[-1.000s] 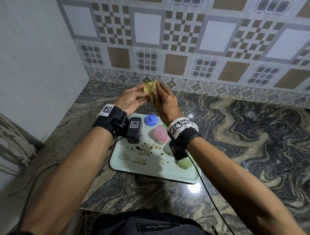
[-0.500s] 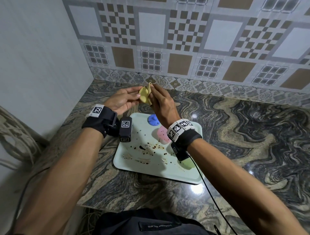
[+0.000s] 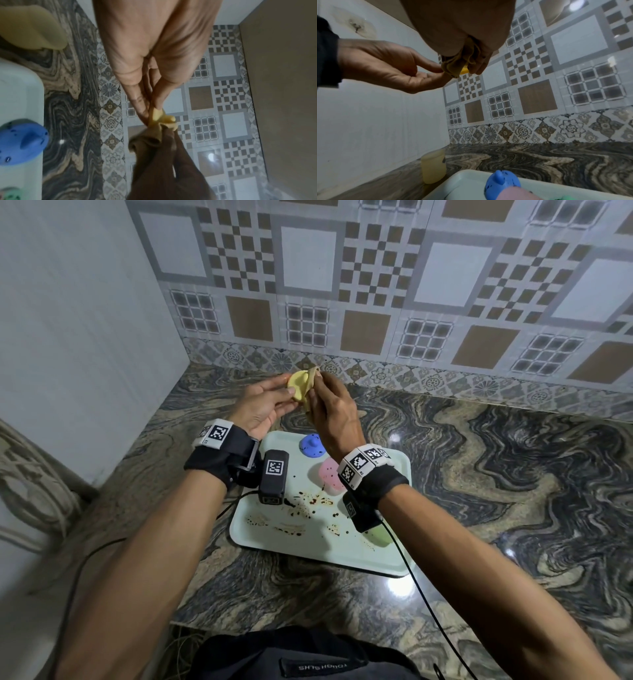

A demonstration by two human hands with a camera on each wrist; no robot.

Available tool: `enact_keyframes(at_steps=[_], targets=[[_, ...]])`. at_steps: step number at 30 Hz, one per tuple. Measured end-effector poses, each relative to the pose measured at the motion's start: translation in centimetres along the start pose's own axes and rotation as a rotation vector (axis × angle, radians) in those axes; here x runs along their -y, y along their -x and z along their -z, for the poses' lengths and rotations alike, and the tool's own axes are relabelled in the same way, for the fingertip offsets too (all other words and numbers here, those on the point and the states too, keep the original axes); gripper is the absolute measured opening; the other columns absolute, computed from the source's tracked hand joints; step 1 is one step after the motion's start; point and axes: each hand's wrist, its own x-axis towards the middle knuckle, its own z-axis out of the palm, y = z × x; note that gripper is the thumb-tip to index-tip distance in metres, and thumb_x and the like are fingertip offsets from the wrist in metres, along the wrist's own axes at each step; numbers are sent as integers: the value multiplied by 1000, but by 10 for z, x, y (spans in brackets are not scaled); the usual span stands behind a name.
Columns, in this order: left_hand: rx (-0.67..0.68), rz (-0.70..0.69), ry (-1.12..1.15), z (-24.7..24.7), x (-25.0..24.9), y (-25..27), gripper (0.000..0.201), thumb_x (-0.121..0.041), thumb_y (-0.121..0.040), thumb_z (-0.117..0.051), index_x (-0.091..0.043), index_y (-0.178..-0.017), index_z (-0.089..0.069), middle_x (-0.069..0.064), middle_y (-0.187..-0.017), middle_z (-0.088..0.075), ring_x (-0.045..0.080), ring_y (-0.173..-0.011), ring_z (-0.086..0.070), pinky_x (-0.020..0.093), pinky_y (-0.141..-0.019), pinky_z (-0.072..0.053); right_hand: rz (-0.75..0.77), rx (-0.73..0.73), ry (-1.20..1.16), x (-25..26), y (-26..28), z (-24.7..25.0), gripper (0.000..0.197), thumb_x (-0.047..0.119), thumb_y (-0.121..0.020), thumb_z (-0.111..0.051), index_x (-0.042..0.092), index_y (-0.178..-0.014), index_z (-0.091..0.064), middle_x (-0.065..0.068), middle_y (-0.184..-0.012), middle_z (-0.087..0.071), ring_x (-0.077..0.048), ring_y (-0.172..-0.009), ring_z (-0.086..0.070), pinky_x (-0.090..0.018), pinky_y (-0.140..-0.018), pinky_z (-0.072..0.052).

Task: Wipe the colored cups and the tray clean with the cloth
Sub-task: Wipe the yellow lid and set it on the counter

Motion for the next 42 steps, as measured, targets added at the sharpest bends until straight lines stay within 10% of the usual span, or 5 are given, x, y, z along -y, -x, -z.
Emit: enact_keyframes(at_steps=[7, 14, 25, 34, 42], targets=[[186, 40, -159, 4, -22, 5, 36, 11, -93, -48, 2, -127, -54, -1, -92, -76, 11, -86, -72, 24, -72, -59, -29, -4, -48, 0, -13, 14, 33, 11, -102, -49, -3, -127, -64, -18, -125, -64, -29, -108, -65, -30, -97, -52], [-65, -120, -105, -6, -11, 0, 33, 3, -95, -53, 11, -127, -54, 4, -96, -71, 9, -79, -72, 22, -69, -58, -31, -25, -36, 10, -4, 6, 33, 9, -101, -50, -7, -127, -62, -24, -128, -60, -33, -113, -62, -29, -99, -48], [-8, -187, -102, -13, -10, 9, 39, 10, -91, -55, 0, -129, -56, 6, -111, -70, 12, -95, -70, 23, -77, -56, -7, -59, -28, 11, -14, 12, 33, 10, -102, -51, -5, -130, -61, -22, -129, -59, -32, -113, -62, -29, -98, -51], [198, -136, -199, 3, -32, 4, 31, 11, -92, -50, -1, -118, -60, -1, -100, -75, 12, -93, -71, 22, -77, -58, -123, -68, -107, 11, -22, 14, 30, 10, -100, -56, 0, -127, -66, -14, -127, -66, -15, -107, -63, 7, -88, -31], [-123, -247, -97, -23, -14, 4, 36, 4, -91, -60, 3, -127, -57, 13, -113, -68, 13, -92, -70, 23, -75, -56, -127, -167, -92, 22, -20, 12, 28, 8, -100, -55, -3, -123, -66, -16, -120, -66, -13, -100, -60, -2, -87, -41]])
